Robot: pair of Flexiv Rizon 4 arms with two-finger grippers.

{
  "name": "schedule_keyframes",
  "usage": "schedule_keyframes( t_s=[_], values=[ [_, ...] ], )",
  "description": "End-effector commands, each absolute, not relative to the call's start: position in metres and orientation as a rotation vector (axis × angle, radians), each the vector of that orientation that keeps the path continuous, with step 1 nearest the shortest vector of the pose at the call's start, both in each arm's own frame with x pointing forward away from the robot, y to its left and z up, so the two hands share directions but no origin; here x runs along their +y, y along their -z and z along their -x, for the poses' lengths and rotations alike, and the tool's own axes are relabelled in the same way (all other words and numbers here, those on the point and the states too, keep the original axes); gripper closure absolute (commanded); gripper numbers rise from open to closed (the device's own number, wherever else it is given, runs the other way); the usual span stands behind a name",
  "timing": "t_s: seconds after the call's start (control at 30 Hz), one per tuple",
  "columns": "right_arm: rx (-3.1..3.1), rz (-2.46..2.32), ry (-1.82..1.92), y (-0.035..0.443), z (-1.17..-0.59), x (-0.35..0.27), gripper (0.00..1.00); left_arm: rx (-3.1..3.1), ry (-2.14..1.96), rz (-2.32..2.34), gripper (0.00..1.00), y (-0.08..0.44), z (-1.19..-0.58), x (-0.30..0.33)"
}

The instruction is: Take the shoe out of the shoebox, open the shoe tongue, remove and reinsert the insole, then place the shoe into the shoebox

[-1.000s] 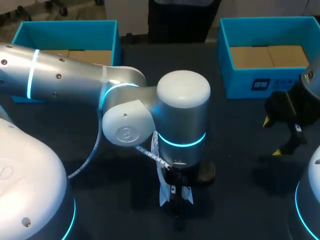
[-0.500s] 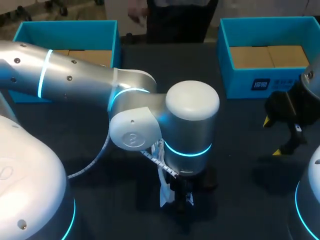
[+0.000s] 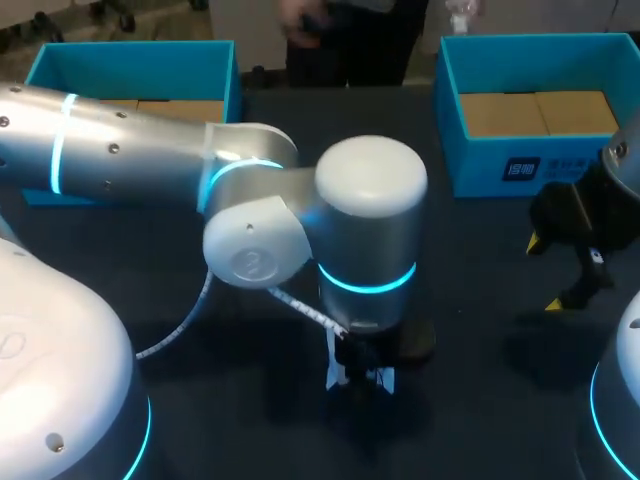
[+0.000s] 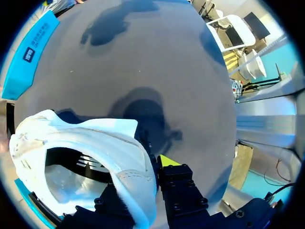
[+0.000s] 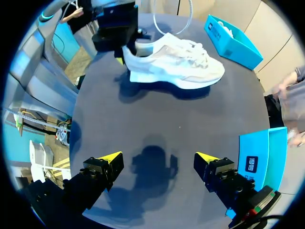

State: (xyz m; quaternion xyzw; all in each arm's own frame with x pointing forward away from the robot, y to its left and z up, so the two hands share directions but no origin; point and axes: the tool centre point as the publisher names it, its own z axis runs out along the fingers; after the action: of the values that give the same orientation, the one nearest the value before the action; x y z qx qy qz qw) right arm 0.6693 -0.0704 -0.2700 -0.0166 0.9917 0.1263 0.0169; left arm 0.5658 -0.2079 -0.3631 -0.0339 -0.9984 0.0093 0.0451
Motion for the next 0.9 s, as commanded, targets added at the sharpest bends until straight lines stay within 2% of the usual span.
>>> schedule_keyframes(
  t_s=[0.03, 0.3, 0.8, 0.9],
  values=[
    [3.082, 0.052, -0.391, 0.271, -0.669, -0.07, 0.0, -3.044, -0.073, 0.084, 1.0, 0.314, -0.586, -0.179],
    [3.082, 0.052, -0.391, 0.271, -0.669, -0.07, 0.0, -3.002, -0.046, 0.085, 1.0, 0.238, -0.638, -0.144],
    [3.082, 0.052, -0.391, 0.271, -0.669, -0.07, 0.0, -3.002, -0.046, 0.085, 1.0, 0.238, -0.638, -0.144],
    [3.082, 0.052, -0.391, 0.271, -0.669, -0.07, 0.0, -3.026, -0.057, 0.097, 1.0, 0.218, -0.655, -0.128]
  ],
)
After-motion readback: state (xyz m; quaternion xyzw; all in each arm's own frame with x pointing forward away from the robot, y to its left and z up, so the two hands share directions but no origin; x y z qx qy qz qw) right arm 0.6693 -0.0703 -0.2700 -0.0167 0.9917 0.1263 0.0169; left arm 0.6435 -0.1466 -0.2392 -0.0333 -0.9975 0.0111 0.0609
